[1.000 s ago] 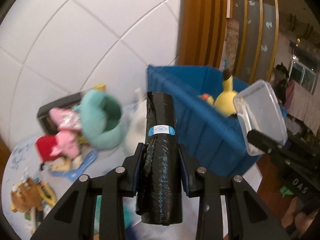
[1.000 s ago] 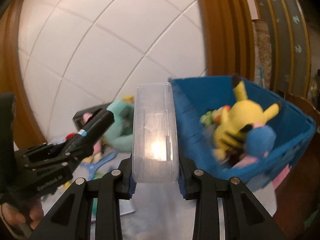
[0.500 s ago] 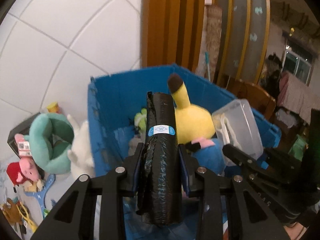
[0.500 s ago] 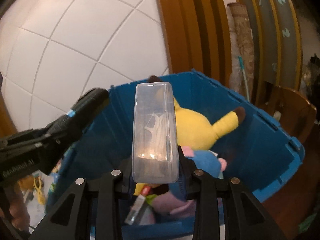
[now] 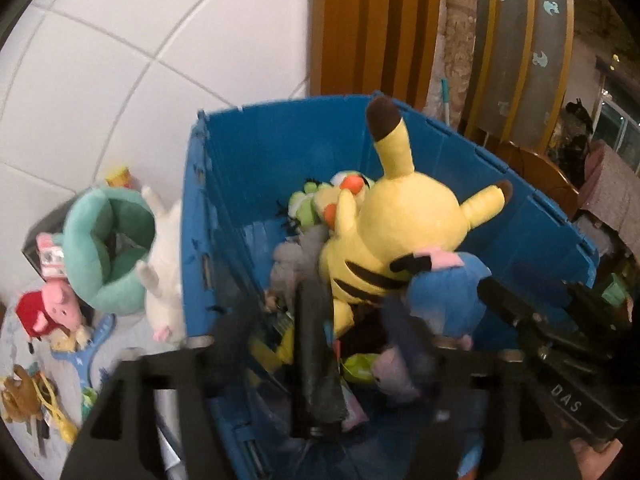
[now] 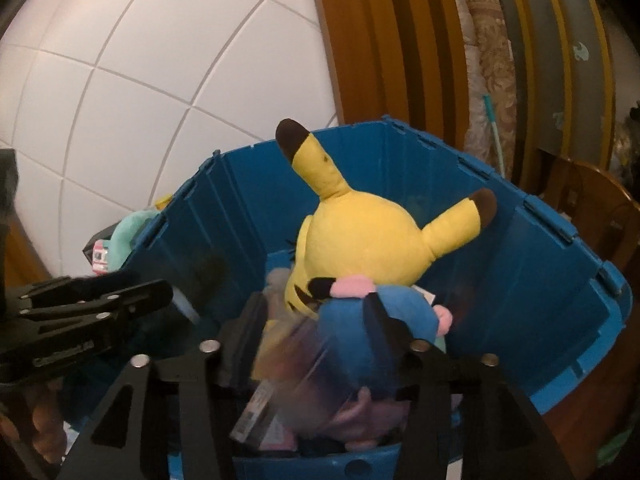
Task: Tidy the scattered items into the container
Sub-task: 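Open both tools to drop the bag roll and clear box into the crate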
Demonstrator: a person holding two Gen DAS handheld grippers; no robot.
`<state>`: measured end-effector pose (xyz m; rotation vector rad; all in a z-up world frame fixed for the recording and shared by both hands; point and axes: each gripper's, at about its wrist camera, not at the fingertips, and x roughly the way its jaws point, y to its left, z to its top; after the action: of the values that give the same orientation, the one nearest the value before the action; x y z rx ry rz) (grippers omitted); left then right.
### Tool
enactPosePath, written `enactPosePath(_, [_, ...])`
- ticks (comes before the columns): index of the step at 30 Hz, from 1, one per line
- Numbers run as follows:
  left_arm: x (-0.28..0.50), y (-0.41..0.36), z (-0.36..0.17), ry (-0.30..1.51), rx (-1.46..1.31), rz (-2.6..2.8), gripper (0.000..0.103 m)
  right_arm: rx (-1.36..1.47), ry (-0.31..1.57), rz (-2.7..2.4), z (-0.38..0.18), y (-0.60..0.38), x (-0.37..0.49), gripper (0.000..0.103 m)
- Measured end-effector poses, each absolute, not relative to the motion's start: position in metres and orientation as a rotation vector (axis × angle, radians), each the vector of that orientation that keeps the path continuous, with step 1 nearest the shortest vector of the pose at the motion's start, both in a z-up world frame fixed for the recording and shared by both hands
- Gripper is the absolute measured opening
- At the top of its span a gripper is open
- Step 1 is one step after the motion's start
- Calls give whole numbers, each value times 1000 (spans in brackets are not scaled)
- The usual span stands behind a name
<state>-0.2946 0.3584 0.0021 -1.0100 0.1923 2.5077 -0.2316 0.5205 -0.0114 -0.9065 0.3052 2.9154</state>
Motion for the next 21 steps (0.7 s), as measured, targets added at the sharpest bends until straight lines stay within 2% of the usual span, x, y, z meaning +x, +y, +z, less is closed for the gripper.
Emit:
enactPosePath(5, [-284, 354, 15, 207, -935, 2551, 83, -897, 323, 2914, -14, 524, -227, 70])
enactPosePath(7, [-284, 352, 17, 200, -931, 2555, 83, -897, 321, 2914, -14, 523, -225, 71])
enactPosePath(8, [-283, 351, 17, 198, -932, 2554, 83, -898, 318, 2915, -14, 521, -224, 76])
enactPosePath(9, [-282, 349, 17, 195, -933, 2554, 83, -897, 315, 2916, -14, 520, -223, 87])
enactPosePath(11, [-280, 345, 17, 192, -935, 2556, 83, -886, 304, 2917, -12, 516, -220, 97])
enactPosePath(14, [-277, 336, 16, 179, -940, 2553, 83, -872, 295, 2913, -10, 510, -217, 103])
enactPosePath(17, [-273, 322, 15, 164, -949, 2554, 84, -865, 288, 2906, -7, 505, -213, 103])
enactPosePath(21, [-267, 292, 9, 142, -973, 2594, 90, -856, 292, 2916, -6, 492, -210, 103])
